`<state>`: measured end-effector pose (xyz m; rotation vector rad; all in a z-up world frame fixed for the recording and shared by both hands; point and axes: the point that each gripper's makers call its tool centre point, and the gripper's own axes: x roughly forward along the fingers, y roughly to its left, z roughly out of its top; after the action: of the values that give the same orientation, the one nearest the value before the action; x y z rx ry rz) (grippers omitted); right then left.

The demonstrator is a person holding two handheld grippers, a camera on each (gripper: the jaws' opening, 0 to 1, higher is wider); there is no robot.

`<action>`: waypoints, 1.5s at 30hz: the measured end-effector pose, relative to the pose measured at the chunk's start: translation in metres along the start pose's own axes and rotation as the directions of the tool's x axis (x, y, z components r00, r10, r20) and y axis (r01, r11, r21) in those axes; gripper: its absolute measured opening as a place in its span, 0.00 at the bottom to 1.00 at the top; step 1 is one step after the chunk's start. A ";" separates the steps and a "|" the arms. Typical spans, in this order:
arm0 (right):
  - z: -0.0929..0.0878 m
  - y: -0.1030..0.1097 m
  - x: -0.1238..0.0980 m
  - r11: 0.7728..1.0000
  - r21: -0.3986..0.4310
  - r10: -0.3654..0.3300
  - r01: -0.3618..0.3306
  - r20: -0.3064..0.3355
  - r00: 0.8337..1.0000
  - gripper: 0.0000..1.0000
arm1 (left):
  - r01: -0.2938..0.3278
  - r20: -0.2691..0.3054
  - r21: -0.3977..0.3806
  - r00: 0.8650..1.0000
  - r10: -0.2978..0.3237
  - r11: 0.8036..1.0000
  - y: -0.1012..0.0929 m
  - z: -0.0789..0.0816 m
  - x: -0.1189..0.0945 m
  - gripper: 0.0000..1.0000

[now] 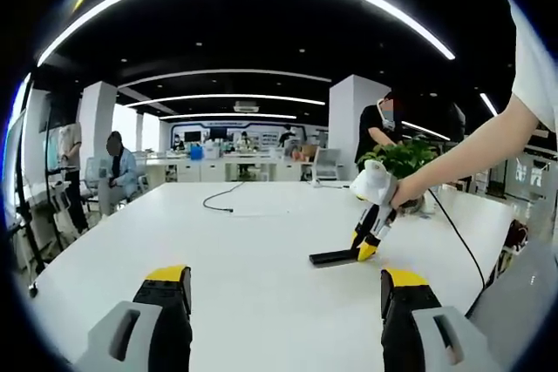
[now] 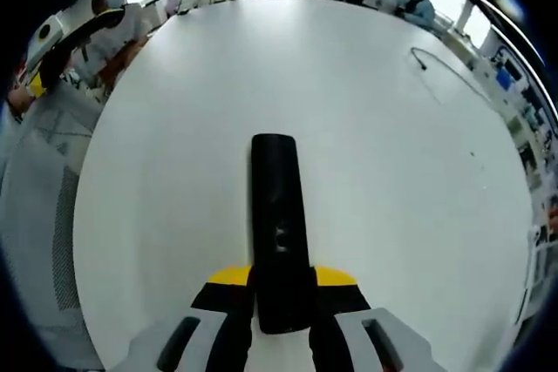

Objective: Press the specified remote control buttons in sequence, fully releasing each button before pressing the next.

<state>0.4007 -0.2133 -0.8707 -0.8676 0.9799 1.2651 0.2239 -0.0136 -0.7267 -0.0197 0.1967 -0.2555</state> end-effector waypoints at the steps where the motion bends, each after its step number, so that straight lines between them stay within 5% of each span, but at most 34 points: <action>1: 0.000 0.000 0.000 1.000 0.000 -0.001 0.001 0.001 1.000 0.21 | 0.001 0.000 -0.001 1.000 -0.001 1.000 0.000 0.000 0.000 0.93; 35: 0.001 -0.004 0.000 0.999 0.028 -0.029 0.029 0.003 1.000 0.22 | 0.008 0.006 -0.002 1.000 -0.008 1.000 -0.001 0.001 -0.001 0.92; 45: 0.000 -0.005 -0.002 0.996 0.070 -0.052 0.048 0.047 0.998 0.23 | -0.002 0.007 -0.009 1.000 0.002 1.000 0.001 0.002 -0.002 0.92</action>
<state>0.4054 -0.2143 -0.8692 -0.7997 0.9526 1.1977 0.2227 -0.0119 -0.7249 -0.0294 0.1907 -0.2521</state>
